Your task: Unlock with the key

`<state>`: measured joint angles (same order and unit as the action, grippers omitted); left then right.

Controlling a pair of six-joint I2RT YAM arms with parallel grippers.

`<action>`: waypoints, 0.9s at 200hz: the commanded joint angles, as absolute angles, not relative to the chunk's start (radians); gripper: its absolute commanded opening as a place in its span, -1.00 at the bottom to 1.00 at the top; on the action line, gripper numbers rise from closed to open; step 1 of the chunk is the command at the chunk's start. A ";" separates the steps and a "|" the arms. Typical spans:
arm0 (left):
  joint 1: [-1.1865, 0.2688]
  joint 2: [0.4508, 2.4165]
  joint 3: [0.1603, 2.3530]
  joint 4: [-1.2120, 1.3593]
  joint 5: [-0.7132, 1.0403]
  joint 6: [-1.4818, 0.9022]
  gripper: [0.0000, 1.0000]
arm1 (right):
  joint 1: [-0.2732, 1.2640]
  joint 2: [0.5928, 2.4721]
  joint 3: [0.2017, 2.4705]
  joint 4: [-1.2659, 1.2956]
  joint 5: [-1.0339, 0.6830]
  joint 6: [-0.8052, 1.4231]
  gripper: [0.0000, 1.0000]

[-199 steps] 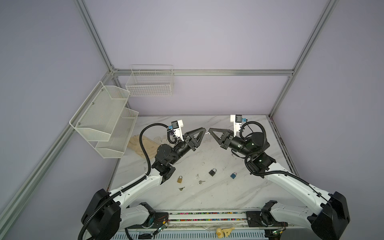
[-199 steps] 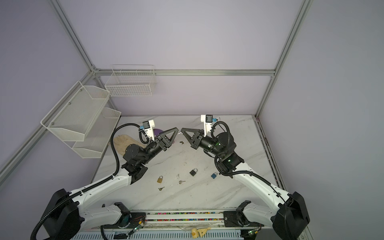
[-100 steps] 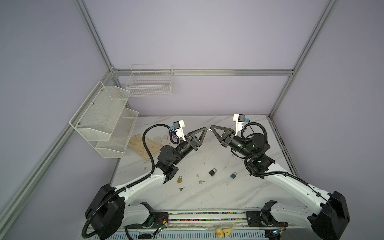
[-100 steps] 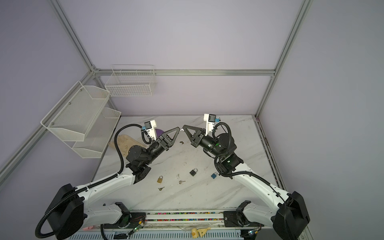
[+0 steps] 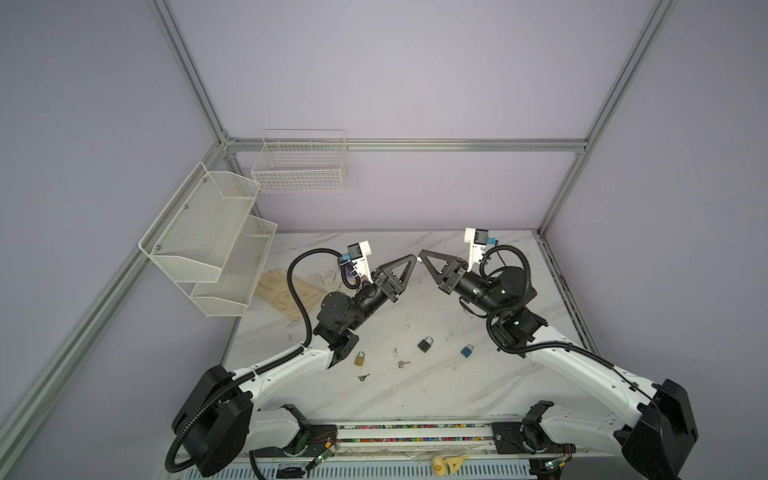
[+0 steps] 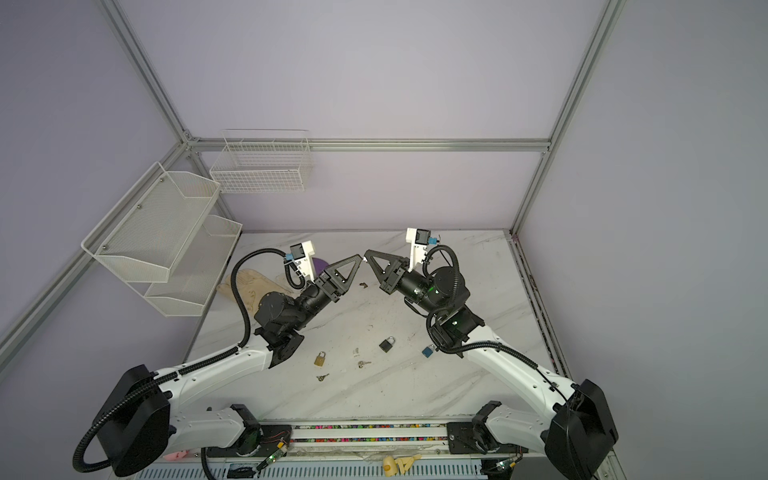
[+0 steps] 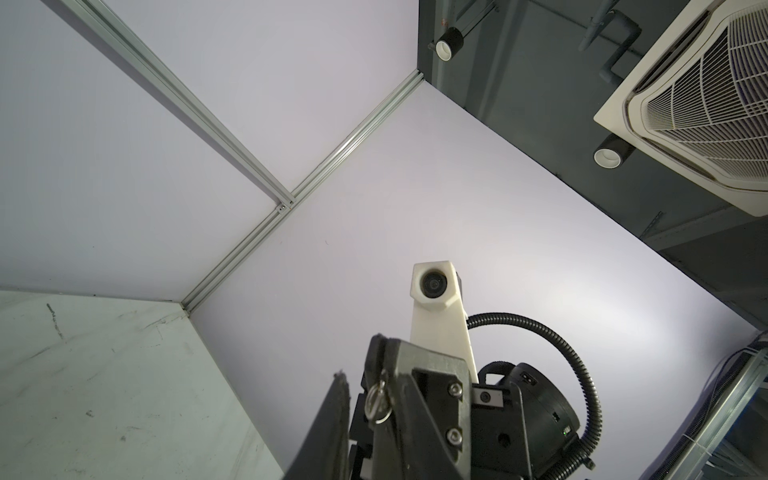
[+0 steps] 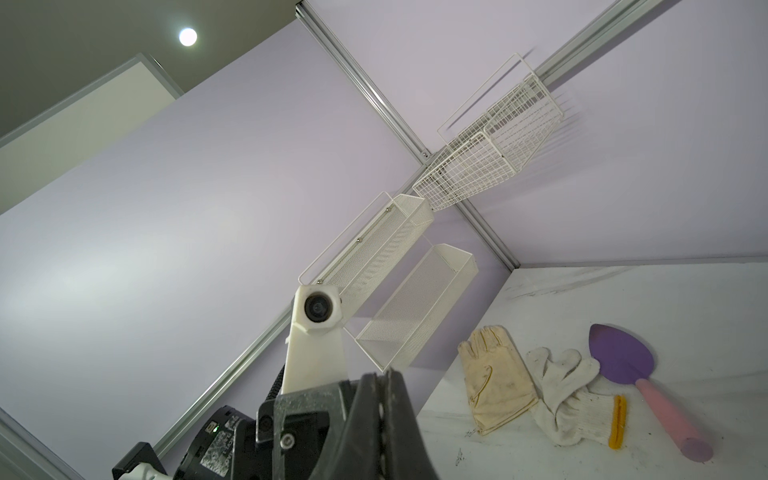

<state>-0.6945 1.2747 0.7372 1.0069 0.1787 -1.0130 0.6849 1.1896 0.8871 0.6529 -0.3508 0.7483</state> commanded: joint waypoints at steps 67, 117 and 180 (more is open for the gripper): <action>-0.701 1.286 0.729 1.069 0.175 -1.017 -0.71 | 0.693 1.184 0.873 0.679 -0.310 0.739 -1.00; -0.704 1.288 0.737 1.055 0.171 -1.012 -0.87 | 0.694 1.187 0.867 0.679 -0.320 0.724 -1.00; -0.666 1.233 0.778 0.864 0.217 -0.947 -1.00 | 0.693 1.151 0.875 0.616 -0.327 0.680 -0.68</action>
<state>-0.6933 1.2869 0.7376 0.9840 0.1764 -1.0084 0.6891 1.1889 0.8764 0.6491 -0.3248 0.7147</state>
